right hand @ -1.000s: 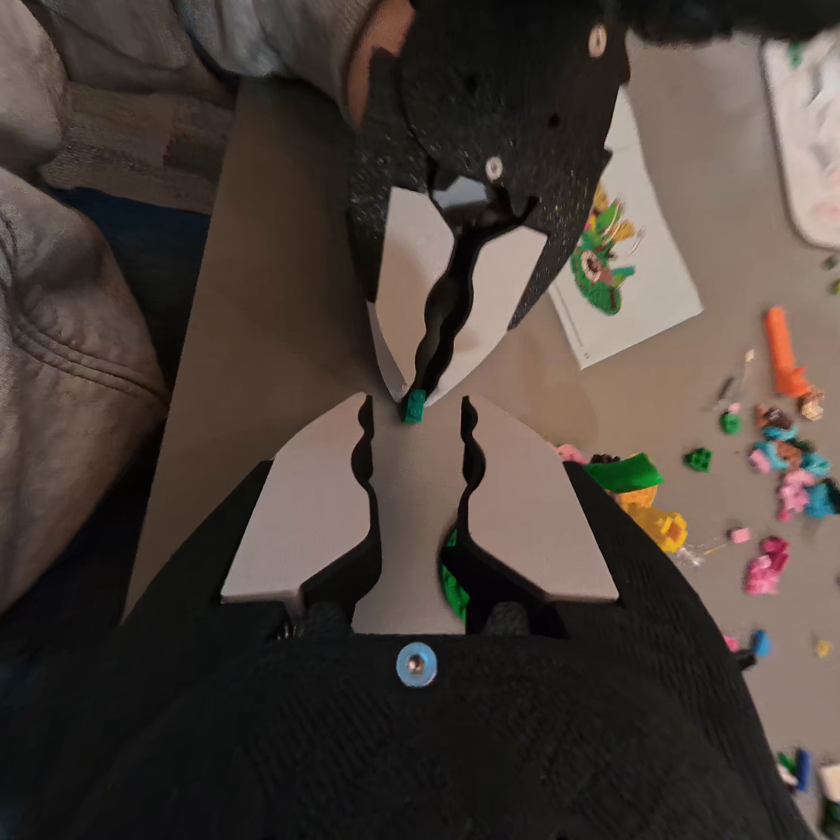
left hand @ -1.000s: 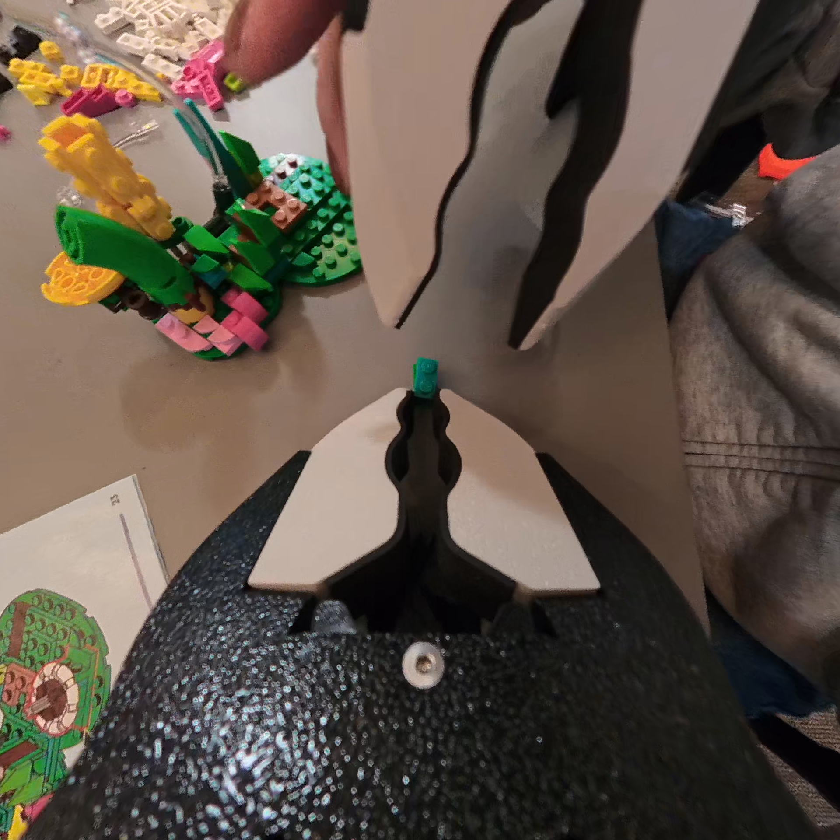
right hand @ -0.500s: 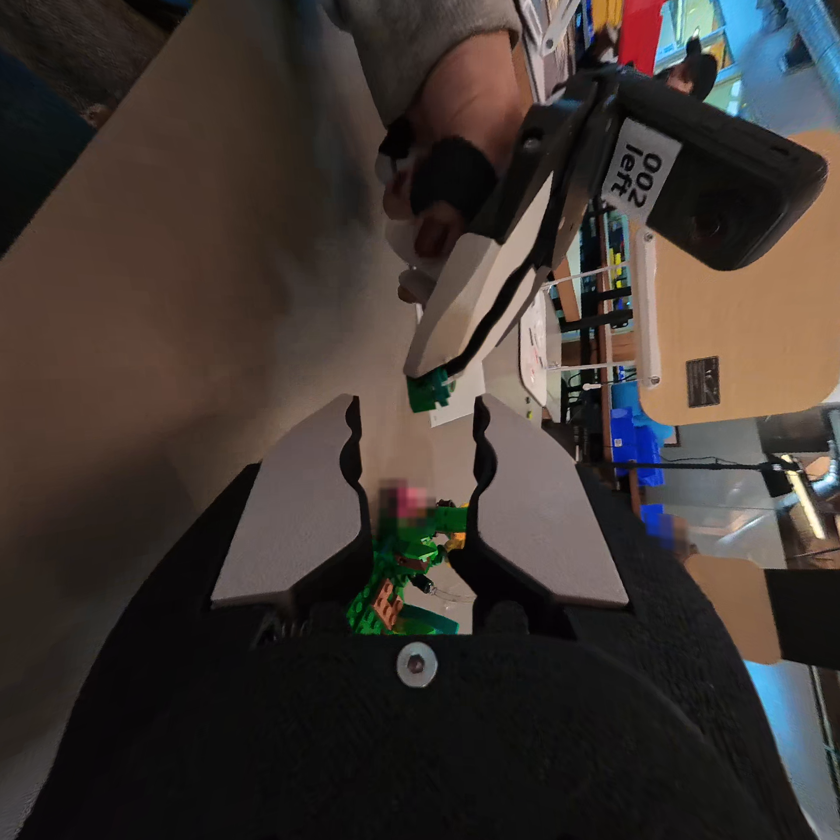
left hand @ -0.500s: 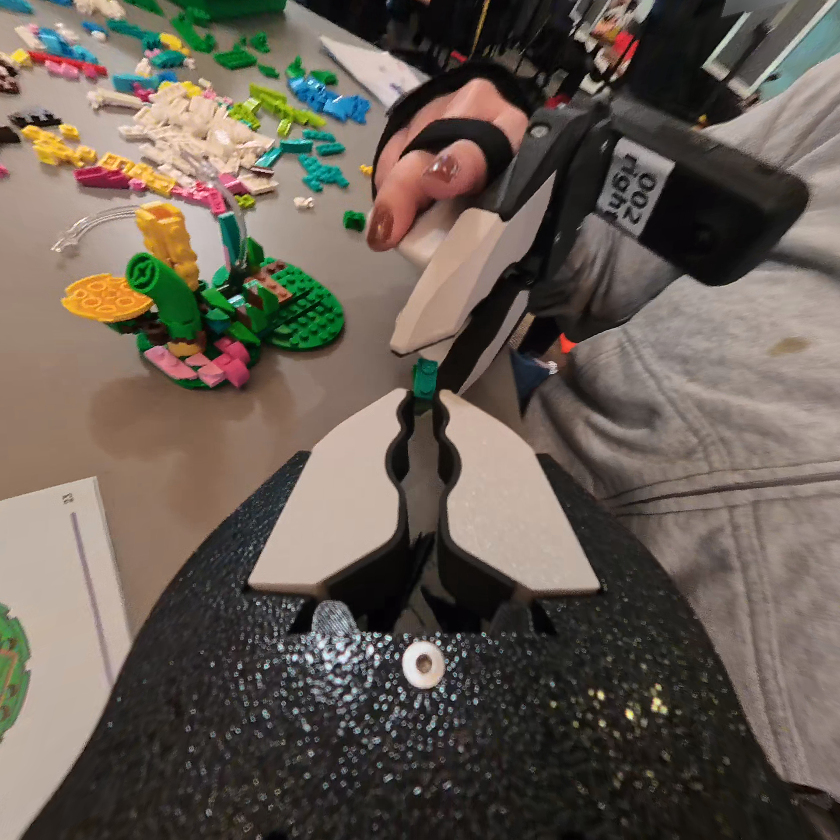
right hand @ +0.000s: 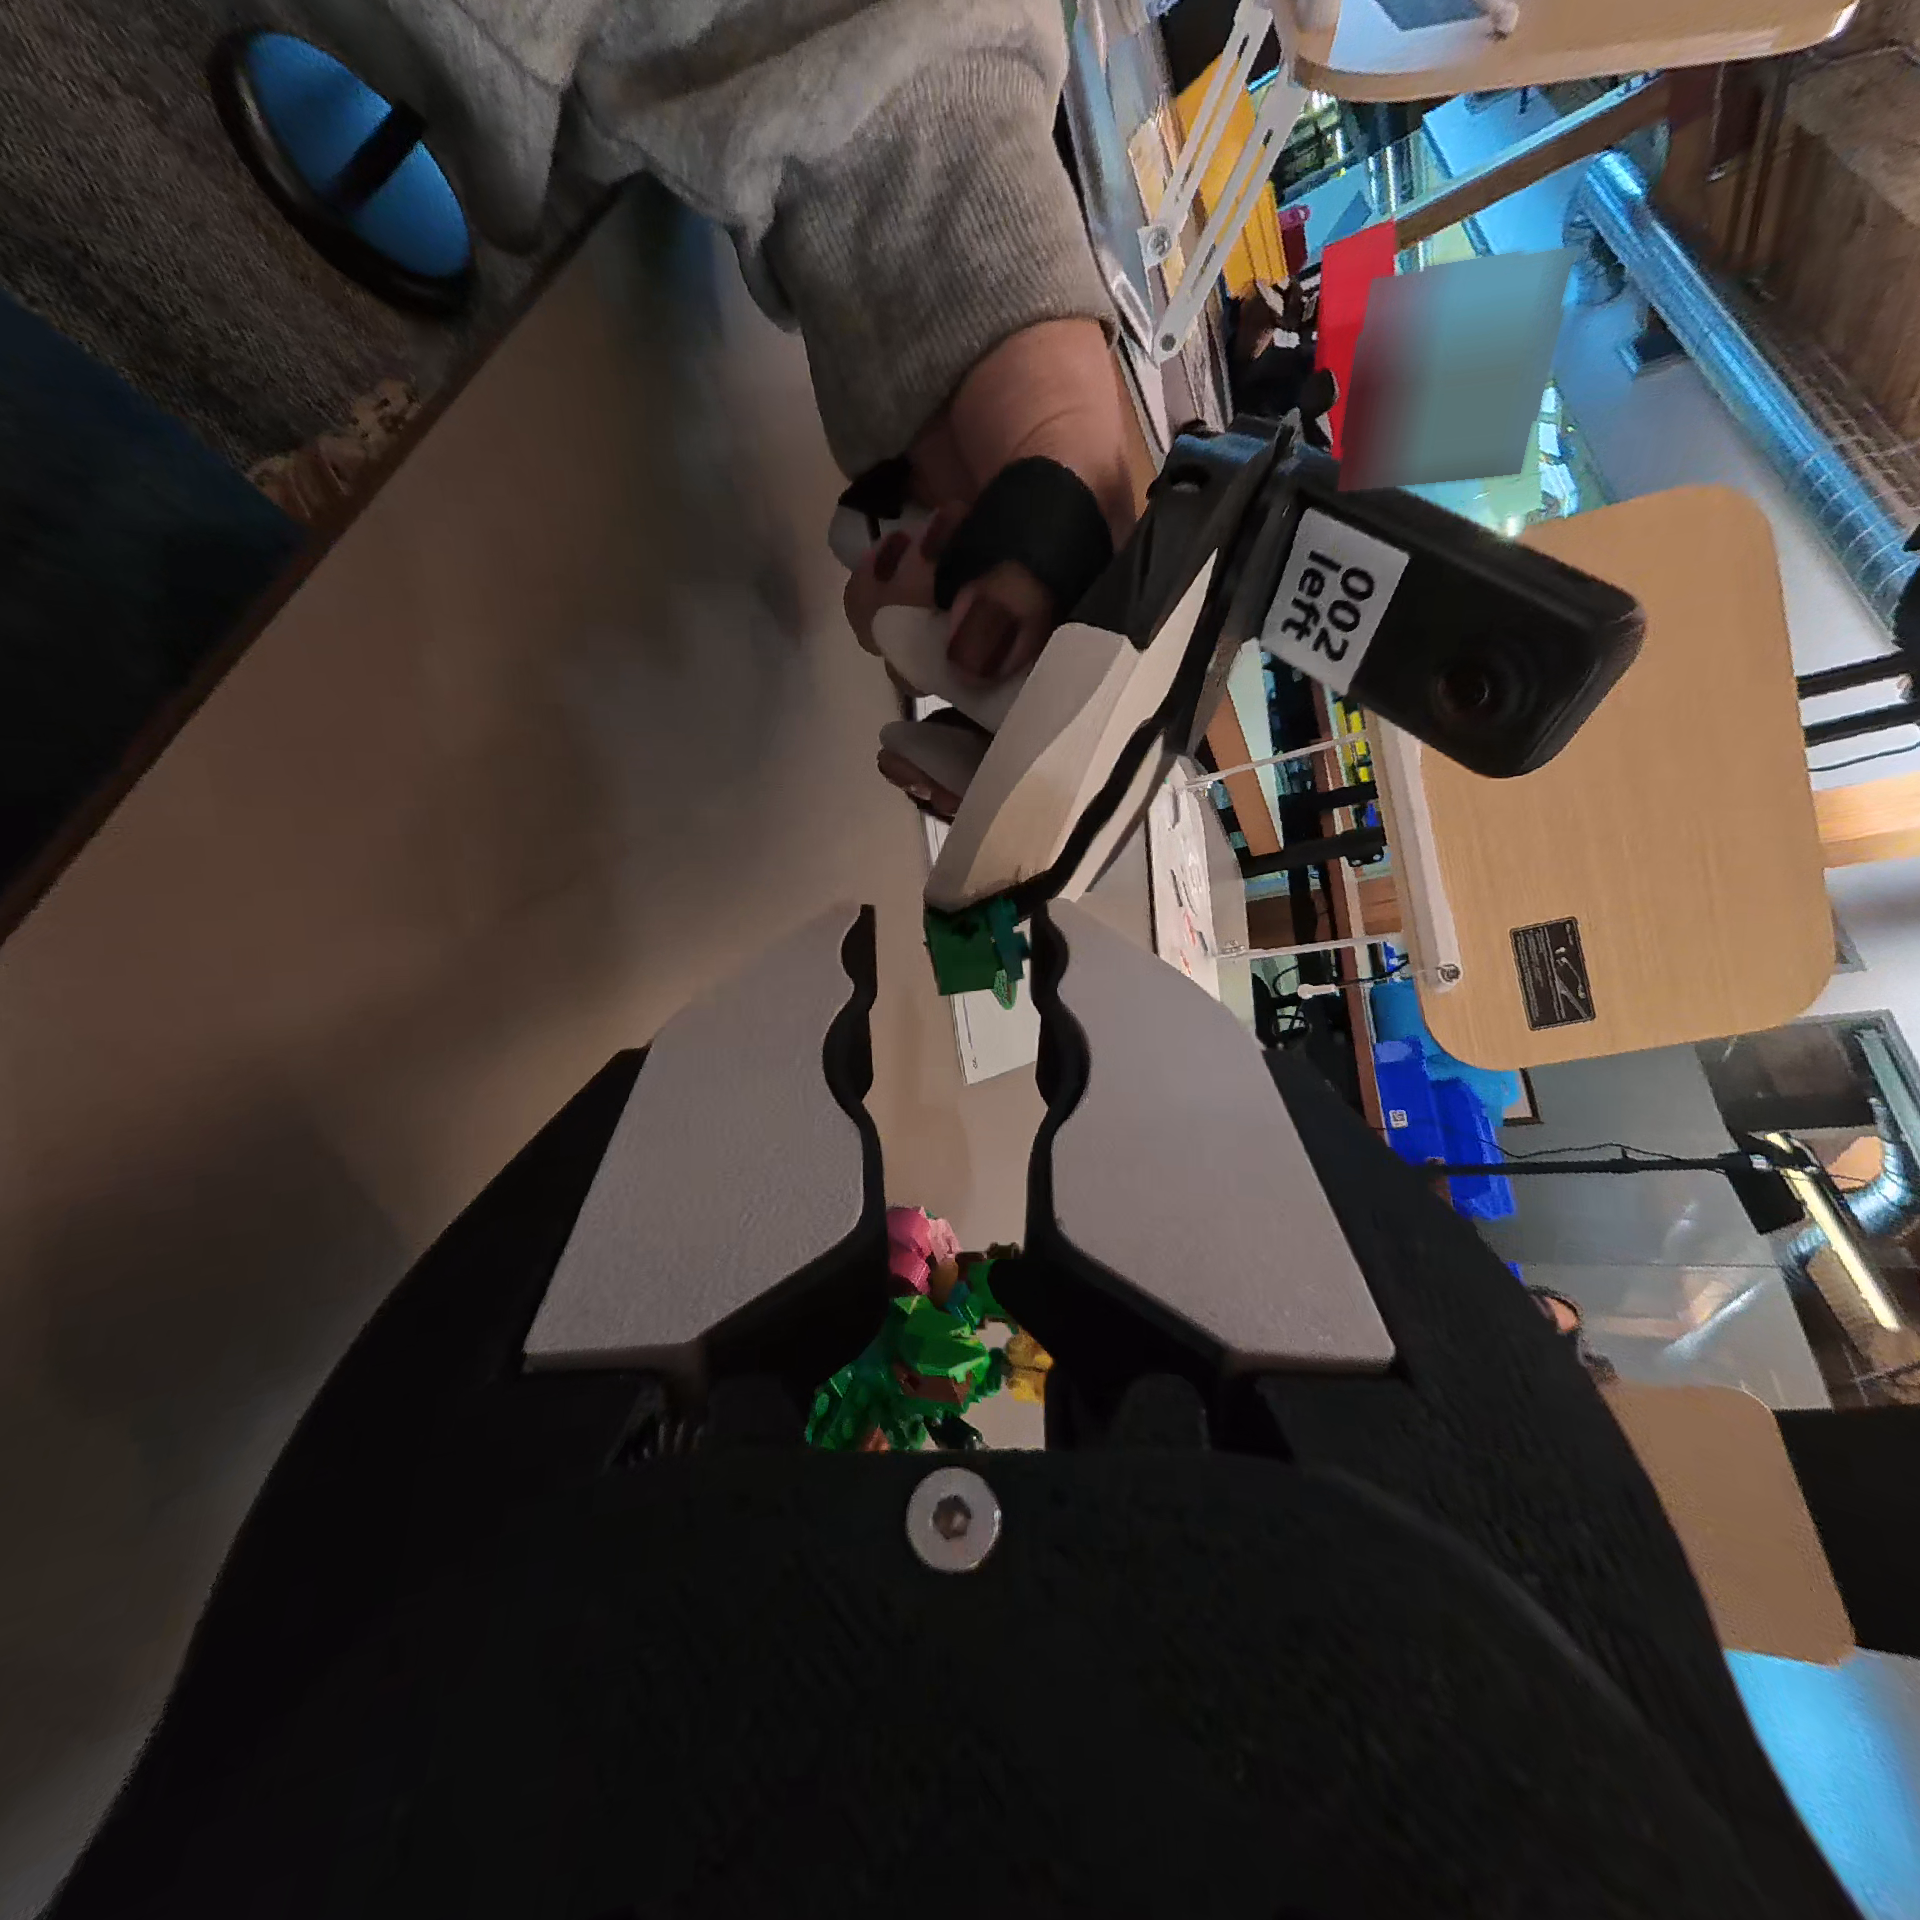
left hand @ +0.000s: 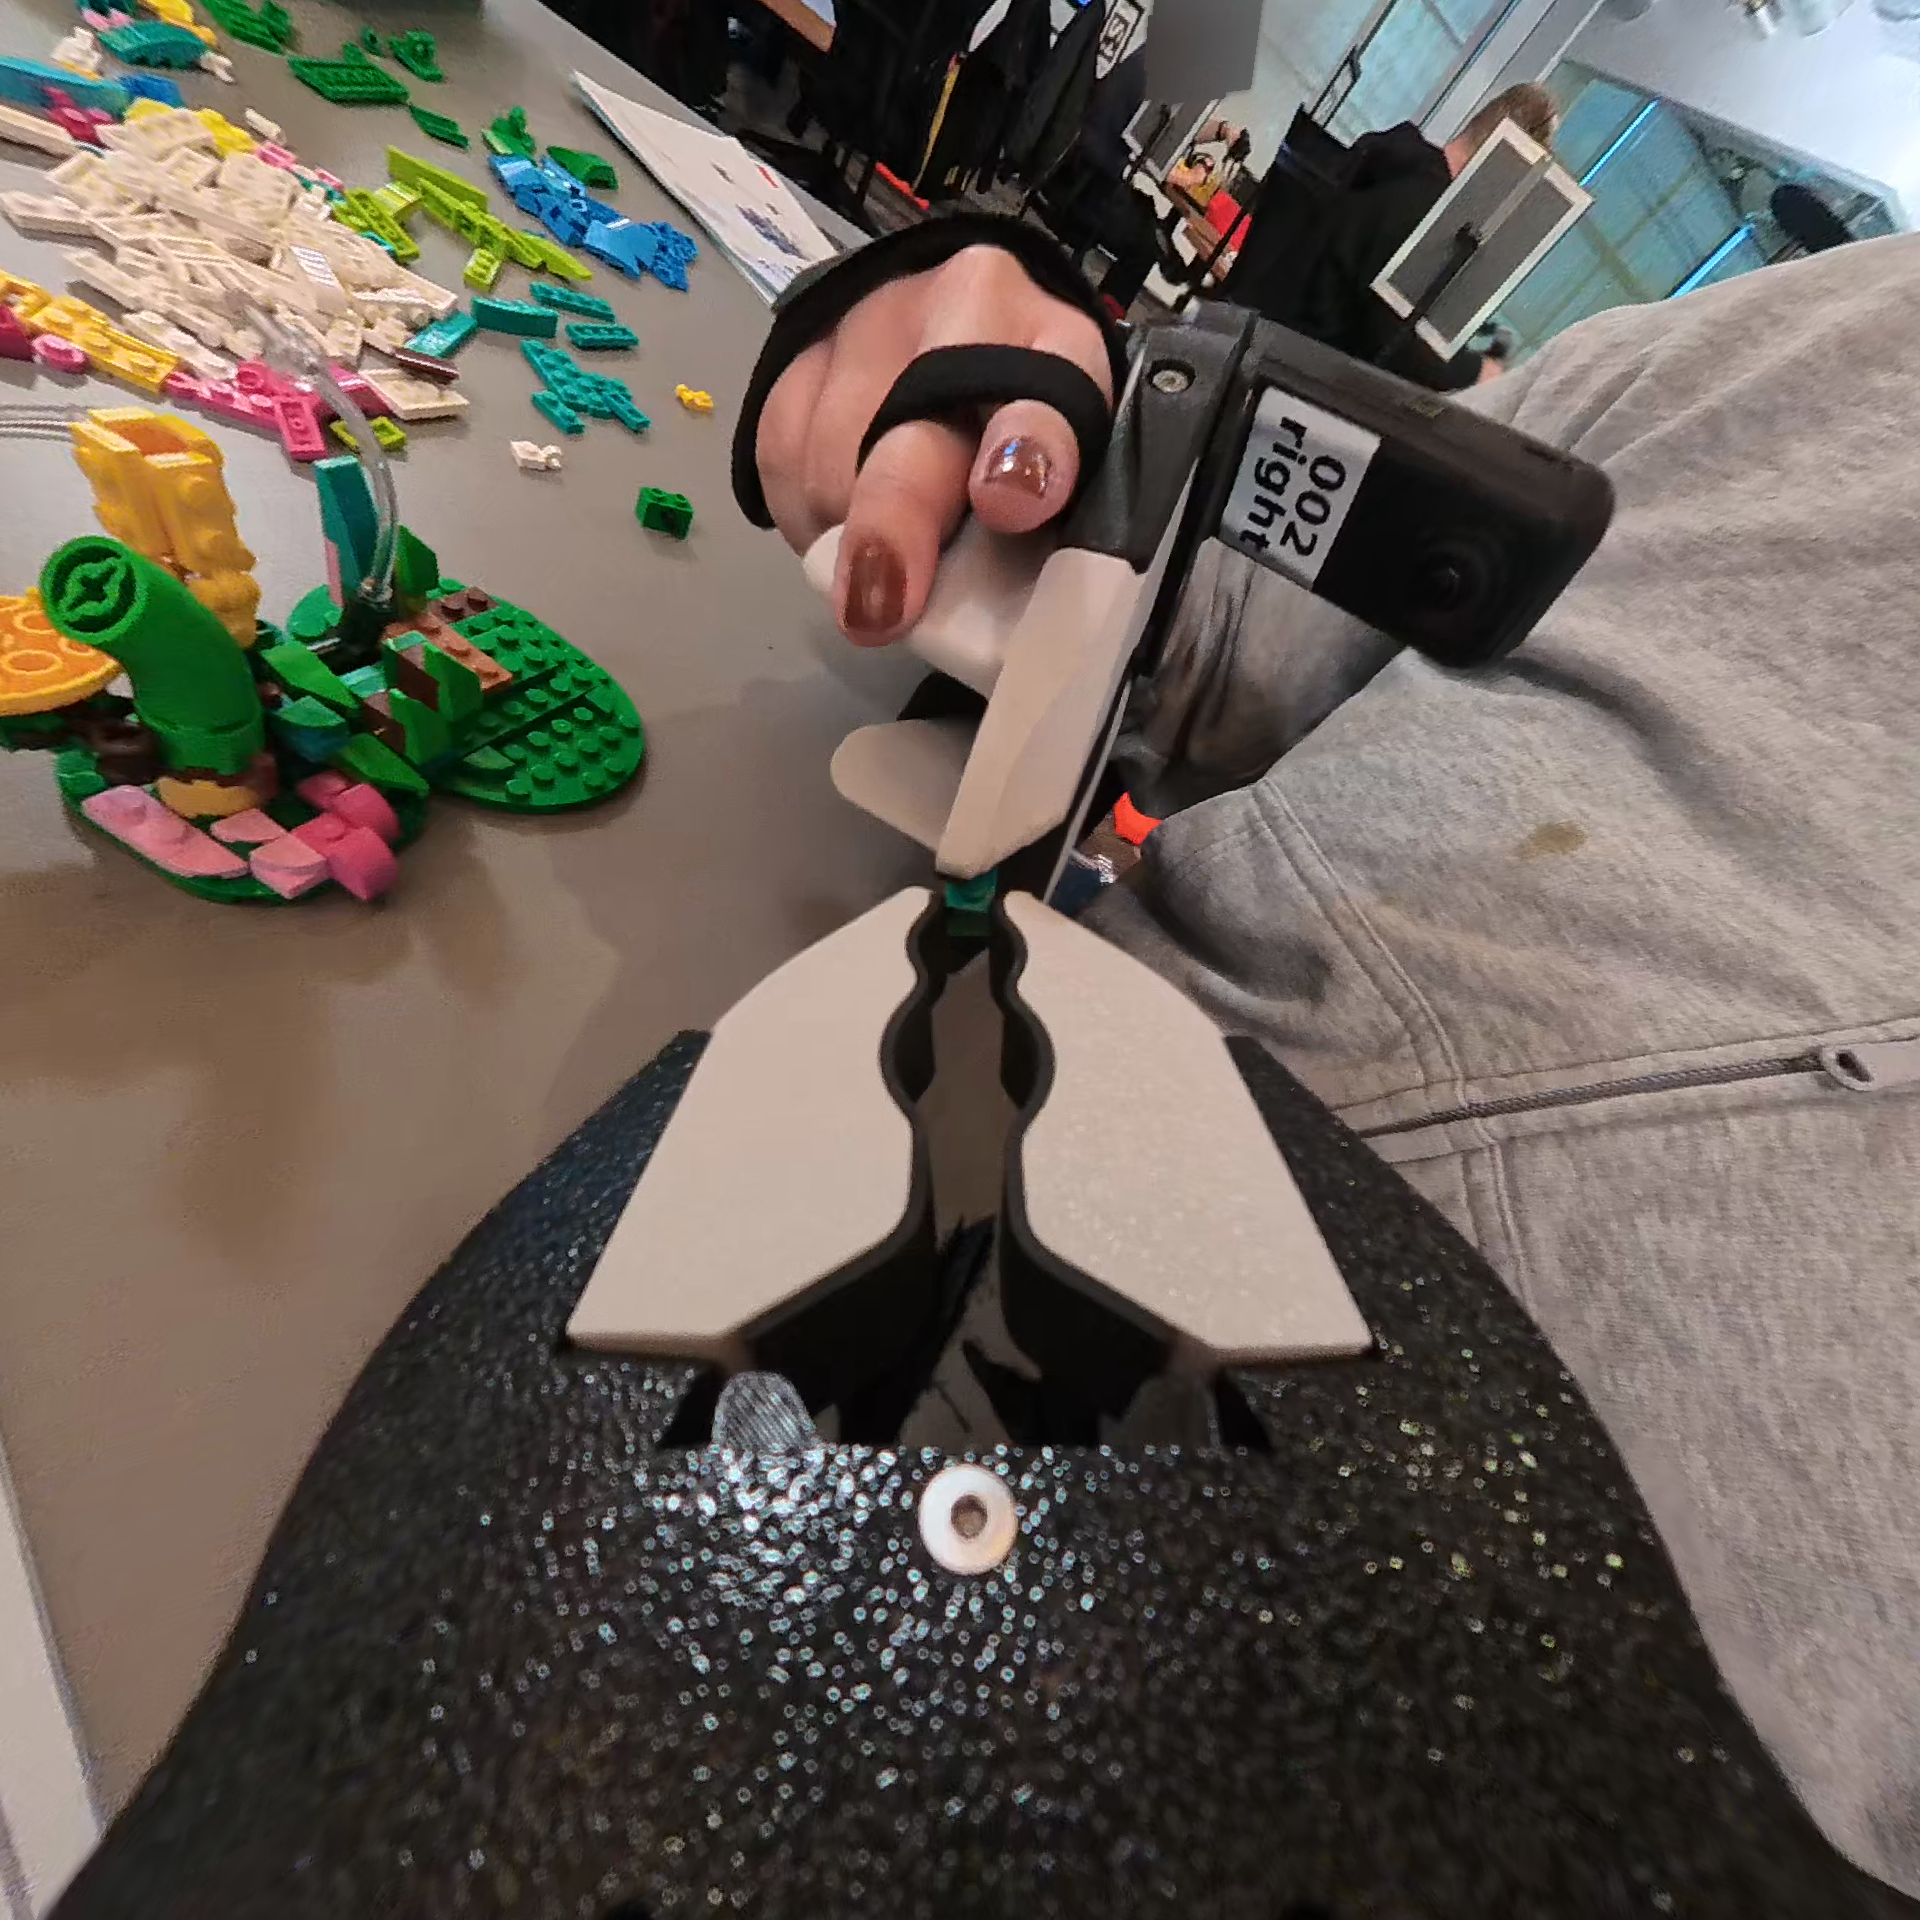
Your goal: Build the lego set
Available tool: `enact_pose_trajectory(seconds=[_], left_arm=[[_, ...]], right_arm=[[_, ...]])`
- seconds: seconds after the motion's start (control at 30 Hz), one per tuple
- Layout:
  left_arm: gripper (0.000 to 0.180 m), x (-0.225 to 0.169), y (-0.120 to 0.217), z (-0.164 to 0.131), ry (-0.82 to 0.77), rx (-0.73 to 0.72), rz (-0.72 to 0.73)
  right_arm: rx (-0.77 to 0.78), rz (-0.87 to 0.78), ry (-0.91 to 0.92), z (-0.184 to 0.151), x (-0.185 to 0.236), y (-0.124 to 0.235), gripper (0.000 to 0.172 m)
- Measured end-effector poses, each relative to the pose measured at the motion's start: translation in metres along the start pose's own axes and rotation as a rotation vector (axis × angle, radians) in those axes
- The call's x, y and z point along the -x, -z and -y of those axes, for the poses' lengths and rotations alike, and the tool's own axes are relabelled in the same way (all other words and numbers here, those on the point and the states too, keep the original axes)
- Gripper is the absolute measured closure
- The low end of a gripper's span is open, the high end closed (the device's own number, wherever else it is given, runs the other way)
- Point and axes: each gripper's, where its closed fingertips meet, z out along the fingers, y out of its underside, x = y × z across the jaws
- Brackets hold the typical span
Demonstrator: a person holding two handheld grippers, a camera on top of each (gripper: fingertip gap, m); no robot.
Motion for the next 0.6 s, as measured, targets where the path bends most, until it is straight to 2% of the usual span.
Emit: enact_pose_trajectory(seconds=[0.1,0.47,0.6], left_arm=[[0.172,-0.005,-0.002,-0.001,0.007,0.0,-0.037],[0.172,-0.022,-0.002,0.005,0.006,-0.05,-0.158],[0.171,-0.022,0.0,0.01,-0.019,-0.077,-0.135]], right_arm=[[-0.026,-0.008,-0.026,0.004,-0.002,0.001,0.154],[-0.153,0.053,-0.267,0.017,-0.006,0.008,0.156],[-0.159,0.016,-0.293,0.017,-0.013,0.008,0.156]])
